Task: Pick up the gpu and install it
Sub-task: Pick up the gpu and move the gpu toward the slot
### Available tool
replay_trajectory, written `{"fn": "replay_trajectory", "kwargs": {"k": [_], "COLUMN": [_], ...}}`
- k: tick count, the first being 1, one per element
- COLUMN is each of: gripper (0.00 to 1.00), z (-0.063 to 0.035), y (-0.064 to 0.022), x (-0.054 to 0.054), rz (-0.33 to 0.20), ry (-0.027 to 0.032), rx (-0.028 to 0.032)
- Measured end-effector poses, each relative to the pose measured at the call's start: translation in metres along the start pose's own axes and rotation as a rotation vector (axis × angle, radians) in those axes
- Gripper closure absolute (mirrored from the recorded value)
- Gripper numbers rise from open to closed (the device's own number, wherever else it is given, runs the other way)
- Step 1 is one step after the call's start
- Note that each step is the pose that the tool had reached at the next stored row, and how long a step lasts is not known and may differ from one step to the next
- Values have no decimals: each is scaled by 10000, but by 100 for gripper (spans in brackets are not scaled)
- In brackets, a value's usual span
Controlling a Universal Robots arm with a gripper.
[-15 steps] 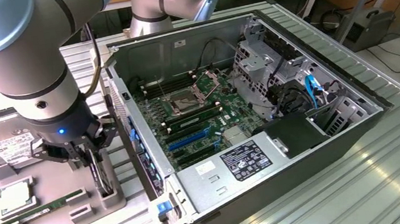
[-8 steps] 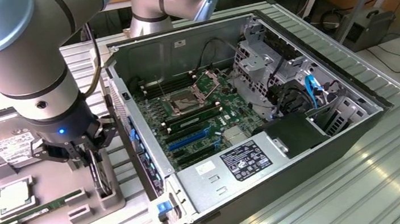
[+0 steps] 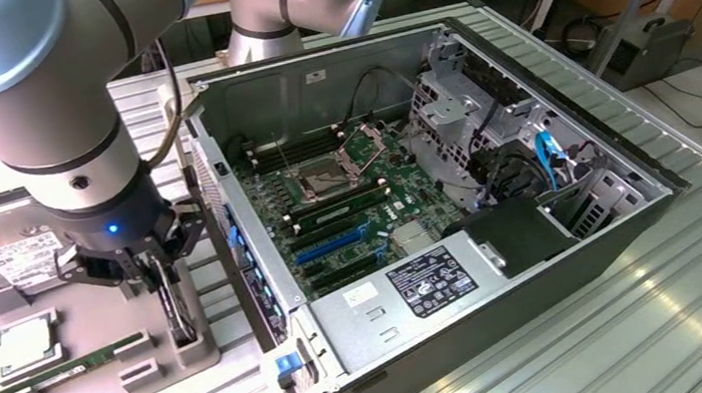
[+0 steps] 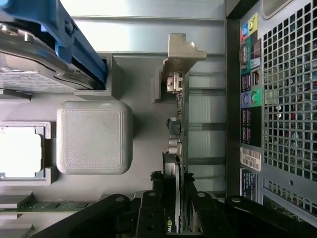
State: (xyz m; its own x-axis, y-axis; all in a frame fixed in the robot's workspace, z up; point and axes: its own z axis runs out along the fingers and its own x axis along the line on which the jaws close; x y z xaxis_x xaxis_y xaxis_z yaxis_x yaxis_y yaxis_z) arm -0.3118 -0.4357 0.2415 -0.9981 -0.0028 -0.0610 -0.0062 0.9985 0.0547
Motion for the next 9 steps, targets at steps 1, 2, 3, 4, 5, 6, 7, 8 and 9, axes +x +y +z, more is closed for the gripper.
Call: {"fn": "replay_trajectory", "kwargs": {"k": [1,2,3,4,5,6,7,8,9], "gripper": [74,74,74,74,74,74,74,74,74], "z": [0,0,0,0,-2,-9,-22,-42,-63], "y": [0,0,0,0,0,0,1,2,3], "x": [-3,-4,-5,-7,-10,-15,-18,-23,-27], "rz": [-52,-82,-96,-107,-119,-134,-146,-159,-170], "ry": [20,32,42,56,79,104,119,128,135], "rx": [-2,-4,-4,-6,-7,-7,-9,-13,-18]}}
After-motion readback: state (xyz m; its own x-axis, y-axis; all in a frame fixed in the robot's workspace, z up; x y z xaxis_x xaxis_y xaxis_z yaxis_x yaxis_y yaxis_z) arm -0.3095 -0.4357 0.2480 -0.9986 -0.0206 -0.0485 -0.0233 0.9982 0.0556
